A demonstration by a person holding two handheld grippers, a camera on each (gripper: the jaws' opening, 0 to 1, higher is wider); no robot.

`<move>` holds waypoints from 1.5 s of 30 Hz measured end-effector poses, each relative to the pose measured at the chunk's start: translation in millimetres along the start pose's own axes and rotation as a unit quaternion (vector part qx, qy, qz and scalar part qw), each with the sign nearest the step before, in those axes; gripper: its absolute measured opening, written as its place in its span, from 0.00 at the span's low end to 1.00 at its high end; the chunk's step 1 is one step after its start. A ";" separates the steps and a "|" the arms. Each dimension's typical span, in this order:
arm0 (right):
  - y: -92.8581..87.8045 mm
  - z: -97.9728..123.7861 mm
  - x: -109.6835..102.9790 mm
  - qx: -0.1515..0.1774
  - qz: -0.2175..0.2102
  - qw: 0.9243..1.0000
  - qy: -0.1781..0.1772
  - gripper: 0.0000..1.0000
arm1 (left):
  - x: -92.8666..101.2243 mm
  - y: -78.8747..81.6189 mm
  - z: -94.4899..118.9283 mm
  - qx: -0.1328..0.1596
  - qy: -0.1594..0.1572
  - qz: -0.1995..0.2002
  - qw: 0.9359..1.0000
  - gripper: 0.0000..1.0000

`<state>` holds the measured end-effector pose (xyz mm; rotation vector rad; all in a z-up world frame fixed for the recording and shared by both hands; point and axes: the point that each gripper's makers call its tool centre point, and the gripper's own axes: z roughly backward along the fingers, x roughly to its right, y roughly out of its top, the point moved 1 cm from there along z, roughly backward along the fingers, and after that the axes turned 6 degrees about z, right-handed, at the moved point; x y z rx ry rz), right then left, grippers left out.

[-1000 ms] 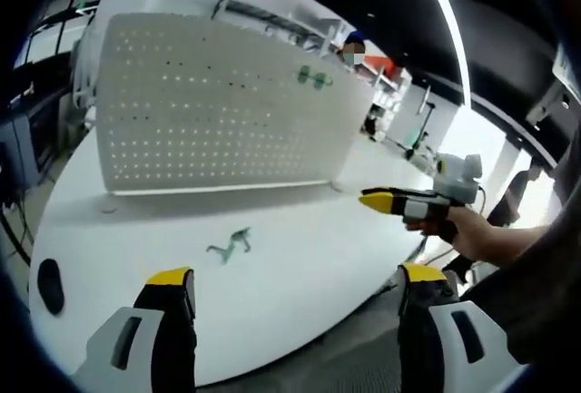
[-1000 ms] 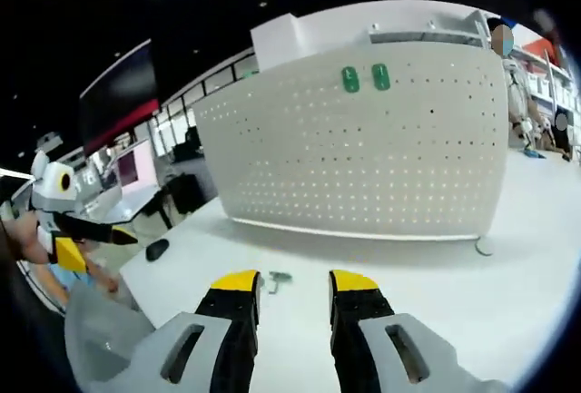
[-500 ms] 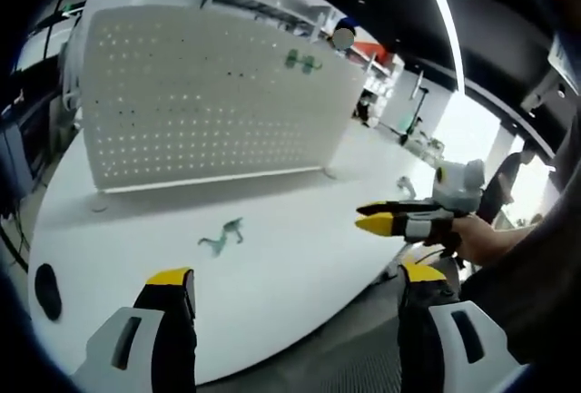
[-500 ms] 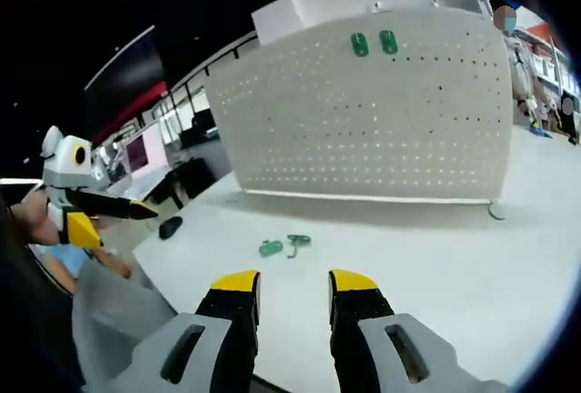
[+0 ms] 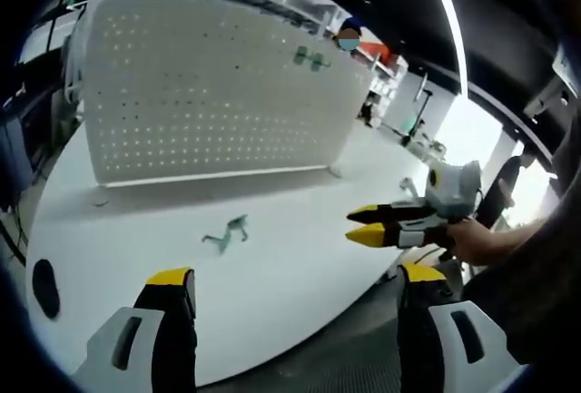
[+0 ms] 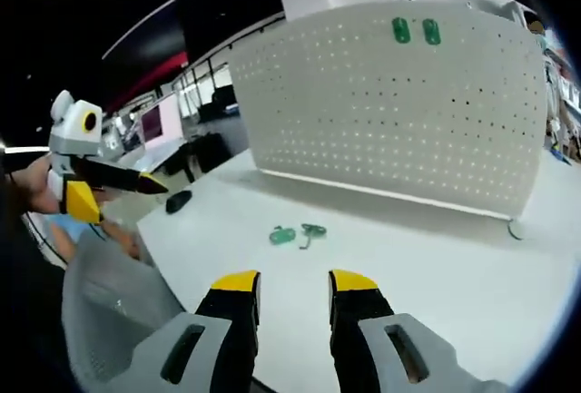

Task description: Insert the hook assembly into the mounting plate slot until the hook locks in place.

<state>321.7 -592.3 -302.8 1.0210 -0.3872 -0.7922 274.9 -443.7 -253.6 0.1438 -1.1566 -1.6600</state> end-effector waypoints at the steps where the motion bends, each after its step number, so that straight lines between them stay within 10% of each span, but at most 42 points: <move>1: 0.0 -3.9 -0.9 -0.003 0.003 1.000 0.004 0.29 | -1.1 -0.3 0.0 0.000 0.001 0.001 1.000 0.93; 21: 26.4 -89.8 -5.3 -0.033 0.071 0.994 0.080 0.29 | -18.3 -4.2 -3.4 -0.011 0.007 0.020 1.000 0.93; 45: -2.4 -168.1 27.2 -0.128 0.149 0.974 0.114 0.27 | -33.8 -3.0 -5.7 -0.024 0.014 0.033 0.999 0.93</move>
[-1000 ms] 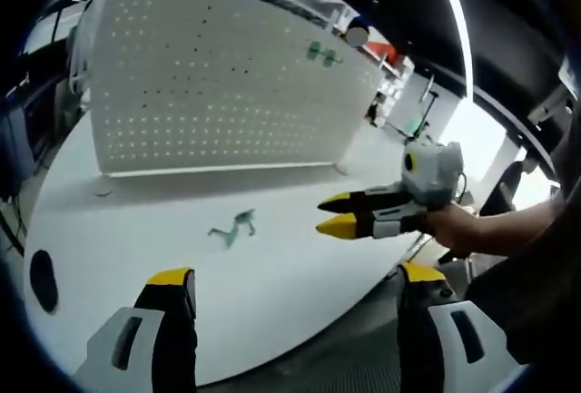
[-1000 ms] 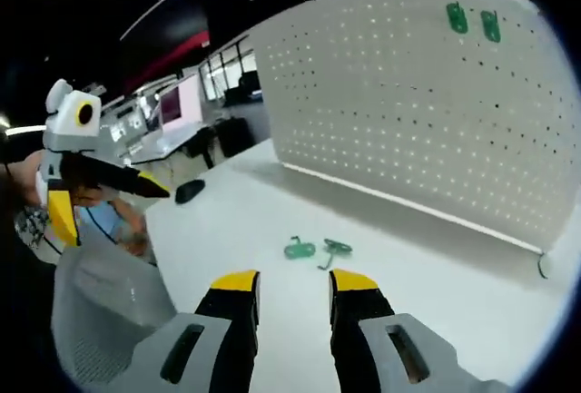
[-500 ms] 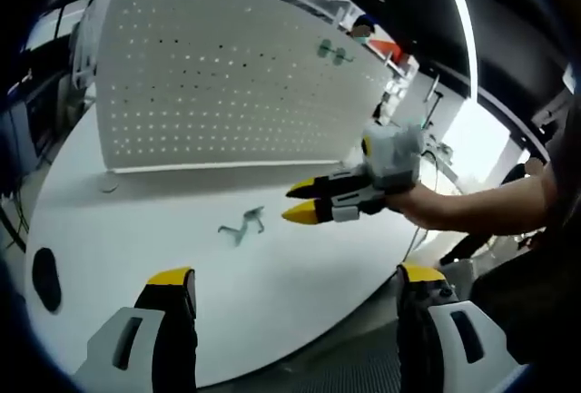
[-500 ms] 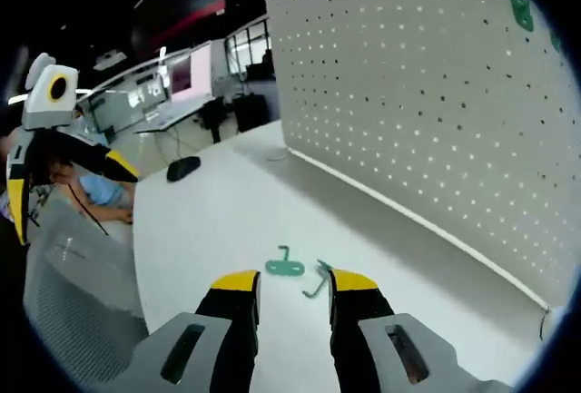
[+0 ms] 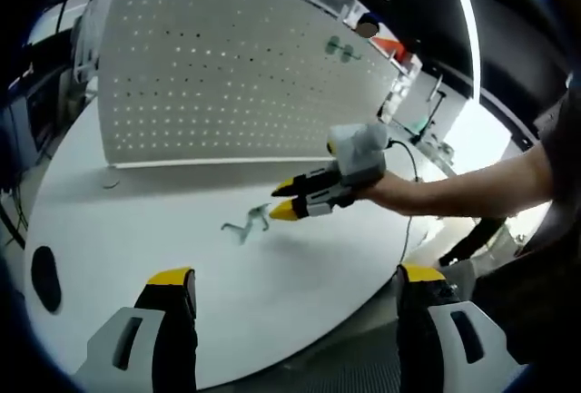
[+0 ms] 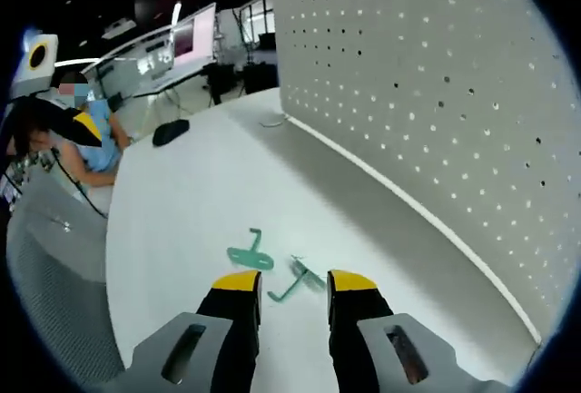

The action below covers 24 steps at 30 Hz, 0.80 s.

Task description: Insert the hook assembly into the mounting plate slot until the hook locks in place.

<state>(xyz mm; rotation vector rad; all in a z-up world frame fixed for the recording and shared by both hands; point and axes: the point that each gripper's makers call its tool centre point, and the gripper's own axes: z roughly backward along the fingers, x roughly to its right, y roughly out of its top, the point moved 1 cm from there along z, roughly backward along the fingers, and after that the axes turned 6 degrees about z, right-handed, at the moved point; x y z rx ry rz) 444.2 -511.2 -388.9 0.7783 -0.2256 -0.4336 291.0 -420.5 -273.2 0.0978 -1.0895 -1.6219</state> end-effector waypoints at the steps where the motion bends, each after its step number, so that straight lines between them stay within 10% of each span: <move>1: 0.2 -1.3 1.1 0.000 0.001 1.000 0.000 0.27 | -0.2 0.0 -0.1 -0.001 0.000 0.001 1.000 0.93; 24: -11.1 -14.0 9.2 -0.032 0.028 0.999 0.016 0.15 | 5.2 4.9 1.1 0.014 -0.009 0.005 1.000 0.94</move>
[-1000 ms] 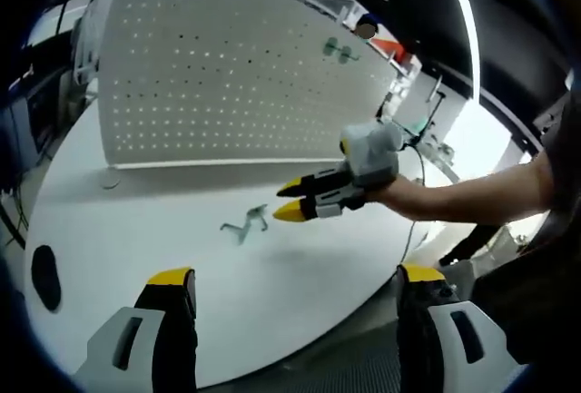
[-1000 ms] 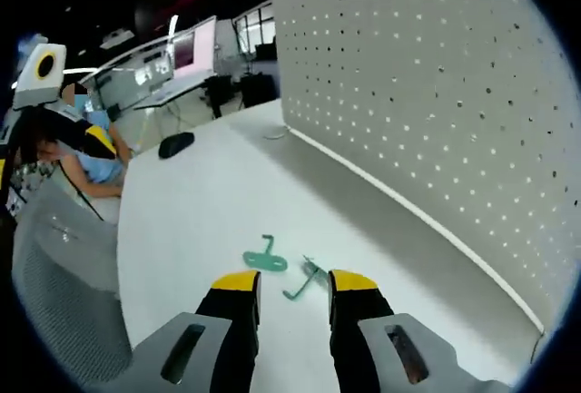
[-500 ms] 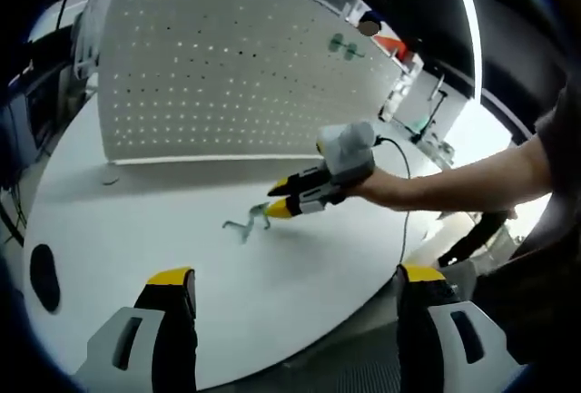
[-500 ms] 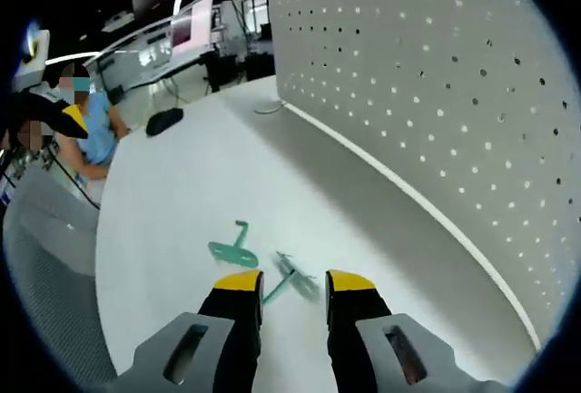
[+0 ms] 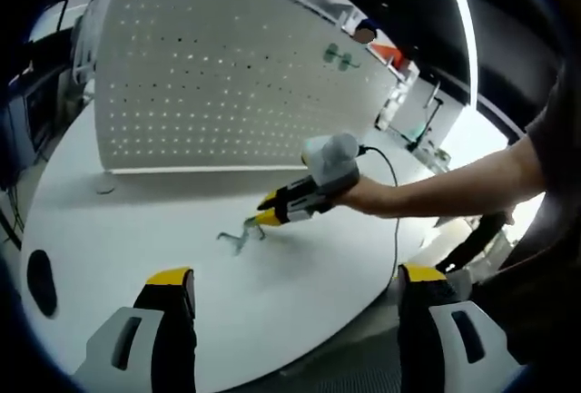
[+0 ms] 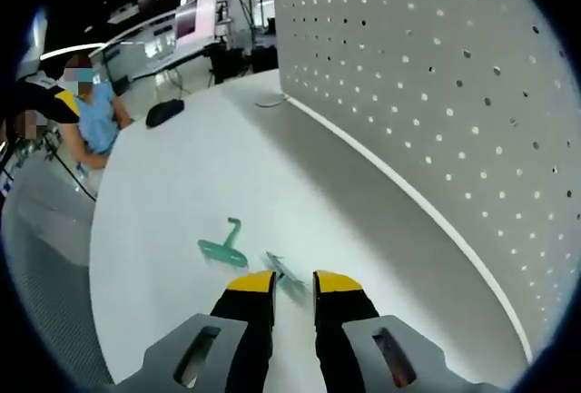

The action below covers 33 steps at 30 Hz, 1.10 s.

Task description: Insert the hook assembly into the mounting plate slot until the hook locks in place.

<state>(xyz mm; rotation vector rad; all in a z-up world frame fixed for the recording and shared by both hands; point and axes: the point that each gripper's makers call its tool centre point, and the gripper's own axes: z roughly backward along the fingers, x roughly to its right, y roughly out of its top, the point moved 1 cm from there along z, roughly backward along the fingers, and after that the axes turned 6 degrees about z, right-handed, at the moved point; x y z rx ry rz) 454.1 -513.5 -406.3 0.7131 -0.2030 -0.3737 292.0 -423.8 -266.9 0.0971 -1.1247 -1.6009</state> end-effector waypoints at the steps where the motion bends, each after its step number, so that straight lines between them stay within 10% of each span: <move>1: -1.4 0.3 0.6 -0.004 0.001 1.000 0.001 0.15 | -1.3 -0.5 1.1 0.000 0.002 0.001 1.000 0.94; 13: -0.4 -11.7 -2.8 -0.029 0.071 0.997 0.020 0.16 | -6.8 -0.1 2.1 -0.002 0.012 0.004 1.000 0.94; 20: 4.7 -16.3 -5.8 -0.033 0.186 0.981 0.043 0.16 | -7.2 -1.5 -0.1 -0.005 0.012 0.007 1.000 0.93; 33: 2.8 -18.5 -10.0 -0.032 0.214 0.975 0.058 0.02 | -11.1 -2.2 0.9 -0.005 0.016 0.013 1.000 0.92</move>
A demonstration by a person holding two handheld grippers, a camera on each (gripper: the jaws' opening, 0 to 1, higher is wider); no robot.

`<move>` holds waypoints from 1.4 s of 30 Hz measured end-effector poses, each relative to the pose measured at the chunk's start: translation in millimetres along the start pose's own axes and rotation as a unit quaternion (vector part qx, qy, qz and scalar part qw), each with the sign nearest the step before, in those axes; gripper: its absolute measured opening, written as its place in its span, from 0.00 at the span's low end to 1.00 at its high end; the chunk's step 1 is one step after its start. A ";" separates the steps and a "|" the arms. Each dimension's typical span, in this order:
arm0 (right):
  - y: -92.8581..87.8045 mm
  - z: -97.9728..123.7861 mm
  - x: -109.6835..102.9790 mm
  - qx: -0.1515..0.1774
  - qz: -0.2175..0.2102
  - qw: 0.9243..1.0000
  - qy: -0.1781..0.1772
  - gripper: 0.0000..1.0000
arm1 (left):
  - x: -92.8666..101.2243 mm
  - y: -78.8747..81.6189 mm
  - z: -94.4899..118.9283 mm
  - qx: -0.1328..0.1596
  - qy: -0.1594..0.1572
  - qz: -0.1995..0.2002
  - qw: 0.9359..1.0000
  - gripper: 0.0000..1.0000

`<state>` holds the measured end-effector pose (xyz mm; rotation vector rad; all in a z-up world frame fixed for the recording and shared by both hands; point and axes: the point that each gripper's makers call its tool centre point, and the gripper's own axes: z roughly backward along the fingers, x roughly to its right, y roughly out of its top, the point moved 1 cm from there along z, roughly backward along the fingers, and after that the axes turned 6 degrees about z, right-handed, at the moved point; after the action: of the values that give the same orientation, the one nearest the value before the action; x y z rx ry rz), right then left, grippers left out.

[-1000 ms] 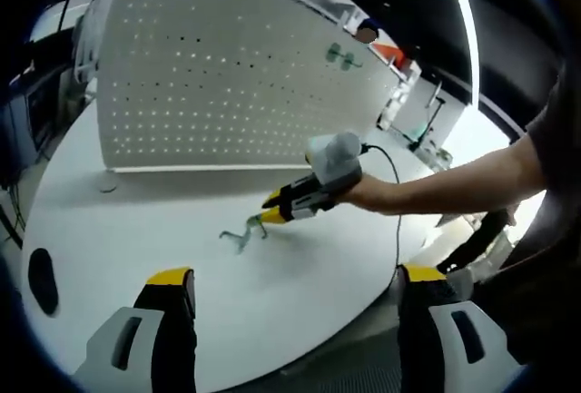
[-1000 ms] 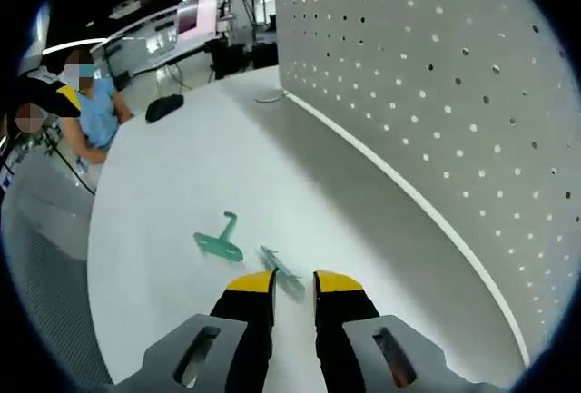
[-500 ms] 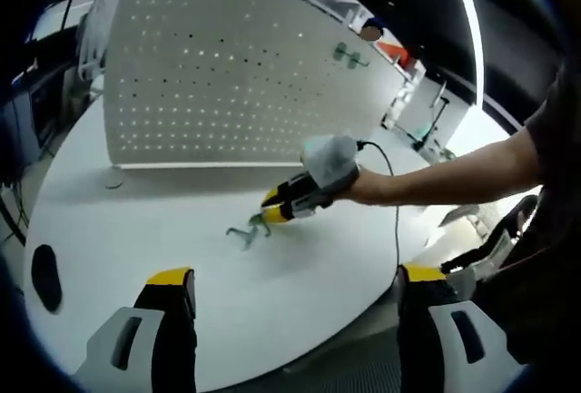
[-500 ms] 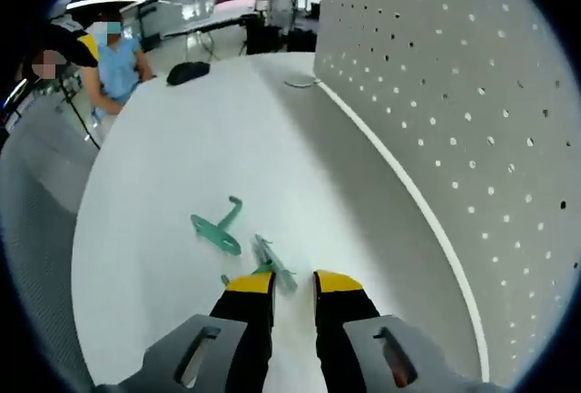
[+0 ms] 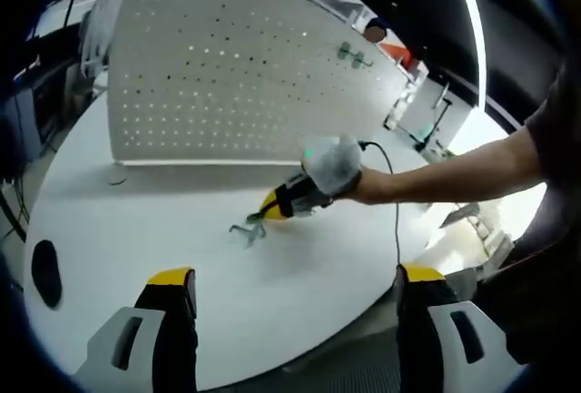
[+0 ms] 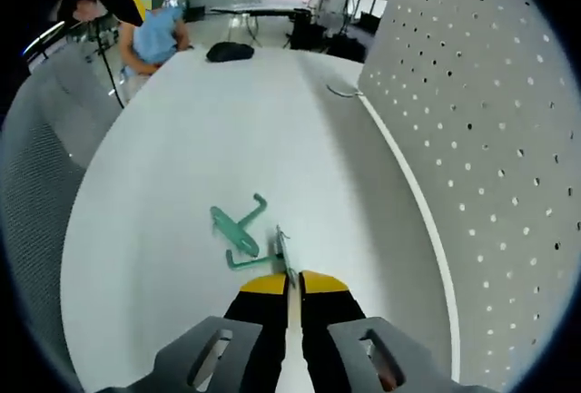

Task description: Insert the hook assembly into the mounting plate slot until the hook locks in place.

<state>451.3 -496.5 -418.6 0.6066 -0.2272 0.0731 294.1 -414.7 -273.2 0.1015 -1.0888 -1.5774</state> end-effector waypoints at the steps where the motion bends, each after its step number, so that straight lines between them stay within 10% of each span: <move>1: -0.7 0.4 0.2 -0.001 -0.002 1.000 0.000 0.02 | 0.1 -0.4 -0.2 -0.001 0.000 0.000 1.000 0.92; 28: -8.8 54.7 7.1 0.043 -0.240 0.969 -0.048 0.01 | 8.7 6.0 6.3 0.008 -0.009 -0.014 1.000 0.91; 34: 7.4 83.2 2.7 0.095 -0.317 0.943 -0.045 0.01 | 13.9 10.2 12.3 0.017 -0.011 -0.022 1.000 0.91; 42: 19.8 118.1 -4.8 0.122 -0.307 0.941 -0.069 0.01 | 22.3 13.8 15.4 0.026 -0.016 -0.038 0.999 0.91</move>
<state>421.6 -547.9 -314.6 0.9083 -0.1561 -0.5538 287.6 -422.7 -244.7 0.1550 -1.1630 -1.6234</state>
